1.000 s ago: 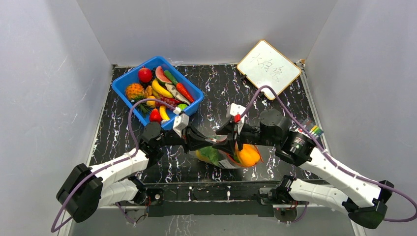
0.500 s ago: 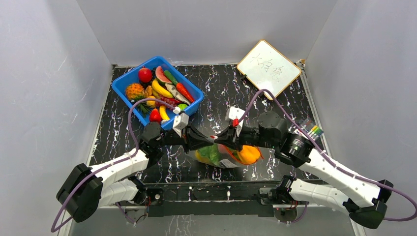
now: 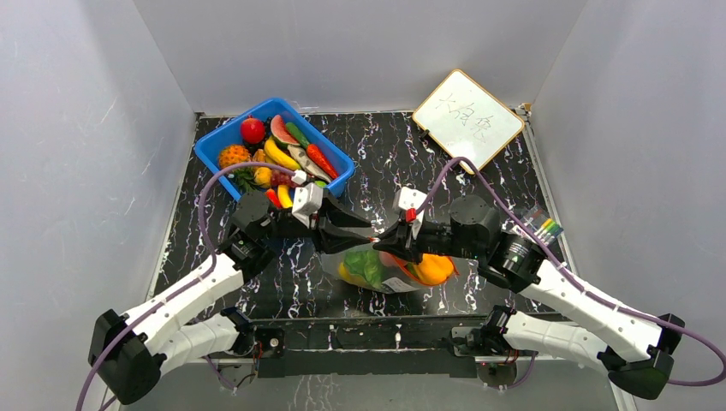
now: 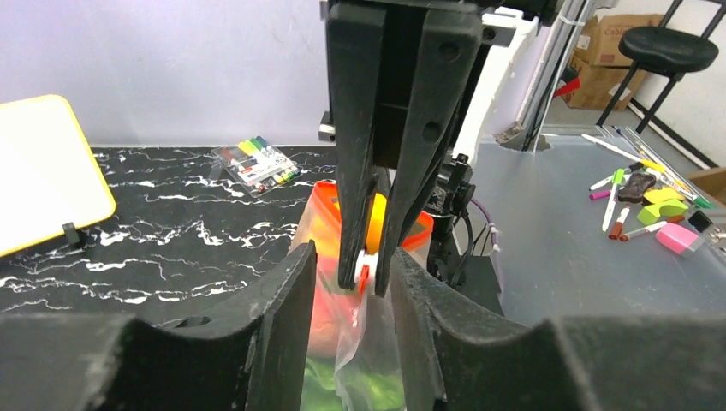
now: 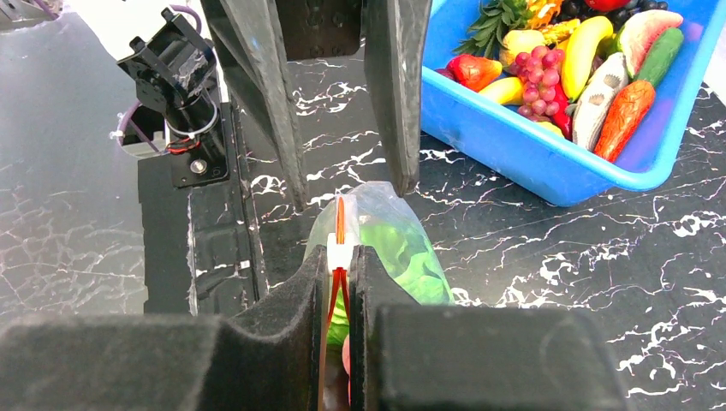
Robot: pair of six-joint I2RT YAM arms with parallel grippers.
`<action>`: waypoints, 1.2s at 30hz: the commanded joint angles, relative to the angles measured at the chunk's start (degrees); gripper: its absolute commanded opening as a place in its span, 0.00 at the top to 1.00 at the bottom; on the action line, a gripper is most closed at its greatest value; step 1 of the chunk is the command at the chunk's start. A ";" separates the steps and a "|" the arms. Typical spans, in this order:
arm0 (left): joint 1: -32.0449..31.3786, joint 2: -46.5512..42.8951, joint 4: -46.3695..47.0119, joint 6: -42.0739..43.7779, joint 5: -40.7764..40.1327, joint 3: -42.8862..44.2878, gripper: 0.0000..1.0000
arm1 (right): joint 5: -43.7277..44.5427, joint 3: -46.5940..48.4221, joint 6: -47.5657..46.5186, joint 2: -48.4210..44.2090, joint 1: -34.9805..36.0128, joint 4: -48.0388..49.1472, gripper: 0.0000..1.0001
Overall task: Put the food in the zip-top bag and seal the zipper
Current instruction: Zip the zipper food storage bag at the center of the board.
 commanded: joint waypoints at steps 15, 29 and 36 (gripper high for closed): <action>0.13 3.13 -12.88 6.00 5.17 7.60 0.83 | -1.02 1.05 0.19 0.20 0.27 4.76 1.00; 0.13 1.71 -1.32 -1.95 2.20 2.79 1.00 | 1.33 -1.69 1.68 -1.26 0.25 6.32 0.91; 0.14 1.00 -0.36 -3.23 -1.19 1.26 1.00 | 2.33 -1.10 2.53 -0.84 0.25 9.56 0.80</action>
